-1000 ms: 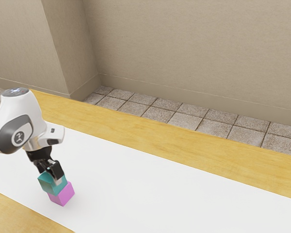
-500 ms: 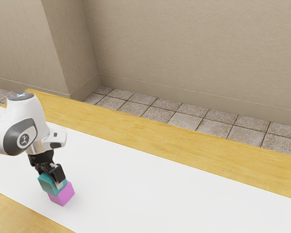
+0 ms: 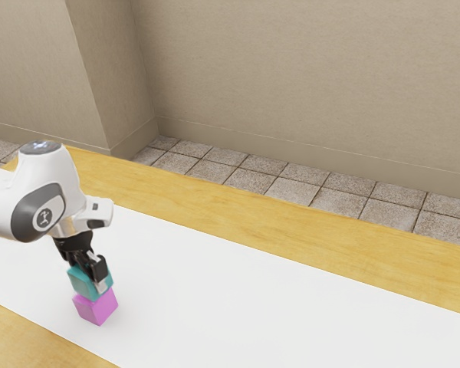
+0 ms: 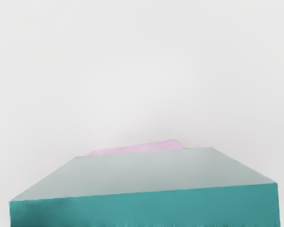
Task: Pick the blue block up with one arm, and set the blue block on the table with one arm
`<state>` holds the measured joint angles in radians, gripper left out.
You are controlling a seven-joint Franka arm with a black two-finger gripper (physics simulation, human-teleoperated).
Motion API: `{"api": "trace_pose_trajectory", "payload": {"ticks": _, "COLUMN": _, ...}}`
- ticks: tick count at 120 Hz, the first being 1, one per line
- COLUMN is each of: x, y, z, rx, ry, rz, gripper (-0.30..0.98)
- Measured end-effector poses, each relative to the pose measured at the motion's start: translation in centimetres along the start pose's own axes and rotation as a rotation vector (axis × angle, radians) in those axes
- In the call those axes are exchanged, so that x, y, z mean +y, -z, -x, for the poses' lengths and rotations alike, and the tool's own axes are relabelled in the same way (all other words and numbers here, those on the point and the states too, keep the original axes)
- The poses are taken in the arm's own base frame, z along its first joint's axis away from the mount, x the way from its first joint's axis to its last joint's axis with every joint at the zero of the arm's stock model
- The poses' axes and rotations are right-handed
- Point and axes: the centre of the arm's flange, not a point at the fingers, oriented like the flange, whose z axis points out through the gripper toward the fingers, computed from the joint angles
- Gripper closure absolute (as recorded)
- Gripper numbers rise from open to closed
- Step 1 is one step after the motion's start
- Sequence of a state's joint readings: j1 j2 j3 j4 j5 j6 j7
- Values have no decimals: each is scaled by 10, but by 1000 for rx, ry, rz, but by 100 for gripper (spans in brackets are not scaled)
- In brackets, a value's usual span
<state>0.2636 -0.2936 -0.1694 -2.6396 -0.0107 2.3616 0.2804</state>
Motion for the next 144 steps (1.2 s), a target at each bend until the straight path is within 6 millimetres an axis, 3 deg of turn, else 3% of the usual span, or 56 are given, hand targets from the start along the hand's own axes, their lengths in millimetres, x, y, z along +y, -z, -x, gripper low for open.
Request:
{"api": "trace_pose_trajectory", "payload": {"ticks": 18, "x": 27, "y": 25, "z": -41, "rx": 41, "ry": -69, "rz": -19, "gripper": 40}}
{"api": "trace_pose_trajectory", "payload": {"ticks": 38, "x": 41, "y": 4, "z": -74, "rx": -3, "ry": -98, "rz": 19, "gripper": 41}}
{"api": "trace_pose_trajectory", "payload": {"ticks": 78, "x": 43, "y": -24, "z": -85, "rx": -55, "ry": -86, "rz": 54, "gripper": 41}}
{"api": "trace_pose_trajectory", "payload": {"ticks": 86, "x": 44, "y": -26, "z": -86, "rx": -60, "ry": -85, "rz": 62, "gripper": 27}}
{"api": "trace_pose_trajectory", "payload": {"ticks": 102, "x": 44, "y": -27, "z": -86, "rx": -61, "ry": -87, "rz": 75, "gripper": 17}}
{"api": "trace_pose_trajectory", "payload": {"ticks": 110, "x": 43, "y": -21, "z": -86, "rx": -50, "ry": -89, "rz": 72, "gripper": 13}}
{"api": "trace_pose_trajectory", "payload": {"ticks": 127, "x": 47, "y": 31, "z": -84, "rx": 37, "ry": -107, "rz": 22, "gripper": 6}}
{"api": "trace_pose_trajectory", "payload": {"ticks": 144, "x": 49, "y": 48, "z": -79, "rx": 47, "ry": -117, "rz": 8, "gripper": 3}}
